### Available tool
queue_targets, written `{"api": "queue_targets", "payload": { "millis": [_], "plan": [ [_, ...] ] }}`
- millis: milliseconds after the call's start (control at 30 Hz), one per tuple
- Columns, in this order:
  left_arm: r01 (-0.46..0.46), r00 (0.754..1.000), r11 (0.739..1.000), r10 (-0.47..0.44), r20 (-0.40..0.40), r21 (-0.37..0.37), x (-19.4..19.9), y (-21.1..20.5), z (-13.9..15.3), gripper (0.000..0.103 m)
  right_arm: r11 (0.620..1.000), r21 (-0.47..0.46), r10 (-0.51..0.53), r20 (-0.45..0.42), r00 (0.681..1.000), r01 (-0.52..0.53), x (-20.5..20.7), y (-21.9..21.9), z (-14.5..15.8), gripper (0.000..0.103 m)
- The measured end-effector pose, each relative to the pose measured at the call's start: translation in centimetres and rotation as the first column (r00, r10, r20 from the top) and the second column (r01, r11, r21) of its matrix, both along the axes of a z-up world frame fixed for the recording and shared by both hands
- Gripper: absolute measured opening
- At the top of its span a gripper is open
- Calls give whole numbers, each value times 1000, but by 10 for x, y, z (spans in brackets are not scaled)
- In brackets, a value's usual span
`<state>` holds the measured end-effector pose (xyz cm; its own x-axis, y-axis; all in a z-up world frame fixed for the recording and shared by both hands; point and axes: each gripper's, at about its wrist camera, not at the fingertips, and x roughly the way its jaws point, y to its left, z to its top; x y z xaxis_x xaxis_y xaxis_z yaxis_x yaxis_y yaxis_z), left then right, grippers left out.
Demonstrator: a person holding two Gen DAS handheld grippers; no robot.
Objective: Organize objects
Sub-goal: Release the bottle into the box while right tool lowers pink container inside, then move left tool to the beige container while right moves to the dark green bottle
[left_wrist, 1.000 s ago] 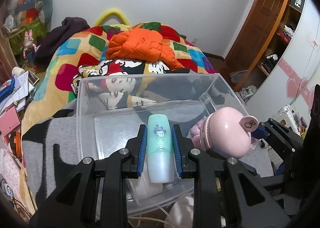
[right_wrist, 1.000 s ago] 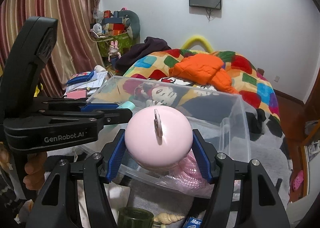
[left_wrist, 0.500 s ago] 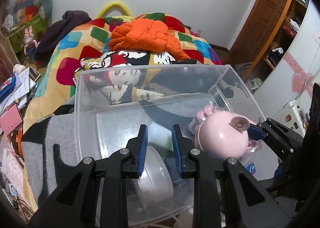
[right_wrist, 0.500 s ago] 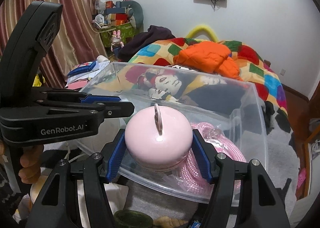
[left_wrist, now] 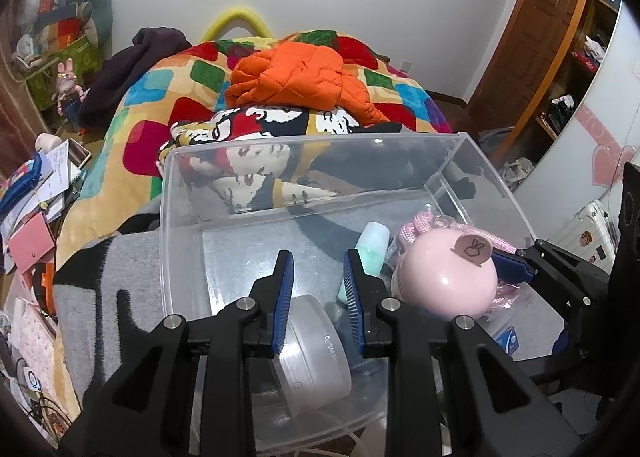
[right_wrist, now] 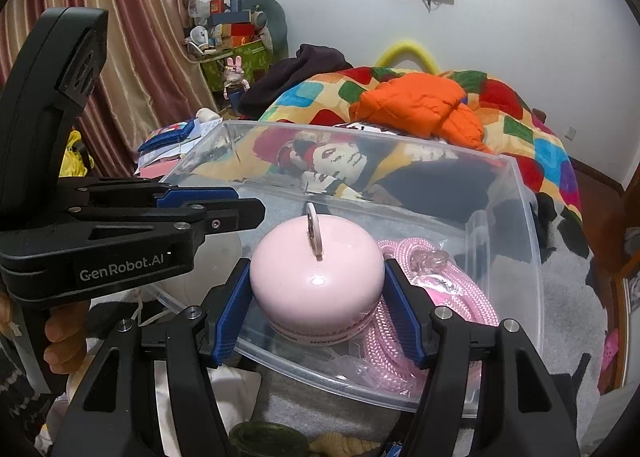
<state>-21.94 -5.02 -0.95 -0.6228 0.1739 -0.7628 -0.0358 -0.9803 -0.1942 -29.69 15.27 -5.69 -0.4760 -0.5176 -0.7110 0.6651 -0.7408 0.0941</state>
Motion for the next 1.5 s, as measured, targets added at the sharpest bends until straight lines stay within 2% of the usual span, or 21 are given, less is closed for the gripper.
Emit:
{"api": "queue_targets", "payload": {
  "millis": [267, 367, 533, 667, 800, 933, 1033, 1133, 1300, 1500],
  "plan": [
    [-12, 999, 1000, 12, -39, 7, 8, -4, 9, 25, 1000, 22, -6, 21, 1000, 5, -2, -3, 1, 61],
    [-21, 997, 1000, 20, -73, -9, 16, -3, 17, 37, 999, 34, 0, 29, 1000, -1, -3, -5, 1, 63],
    [-33, 992, 998, 25, -121, -61, 30, 1, 28, 39, 999, 47, 7, 32, 999, -9, -2, -10, 1, 64],
    [-42, 988, 996, 30, -150, -78, 40, 2, 36, 46, 999, 36, 17, 24, 1000, -18, 5, -10, 5, 64],
    [-43, 986, 997, 33, -161, -63, 47, 1, 41, 49, 1000, 27, 14, -4, 1000, -14, 15, -5, 15, 65],
    [-57, 983, 996, 43, -181, -71, 58, 0, 46, 57, 1000, 2, 3, -40, 999, -3, 27, 4, 27, 77],
    [-62, 980, 995, 45, -196, -81, 69, -1, 50, 59, 1000, 6, -3, -79, 997, 3, 38, 12, 33, 77],
    [-71, 976, 994, 52, -211, -80, 78, -3, 54, 71, 1000, 15, -14, -105, 994, 16, 47, 20, 37, 78],
    [-81, 974, 992, 59, -221, -92, 96, -2, 55, 72, 999, 11, -35, -144, 989, 37, 62, 37, 44, 83],
    [-85, 977, 993, 66, -203, -86, 115, -1, 49, 72, 999, -5, -37, -150, 988, 37, 79, 52, 47, 84]
  ]
}}
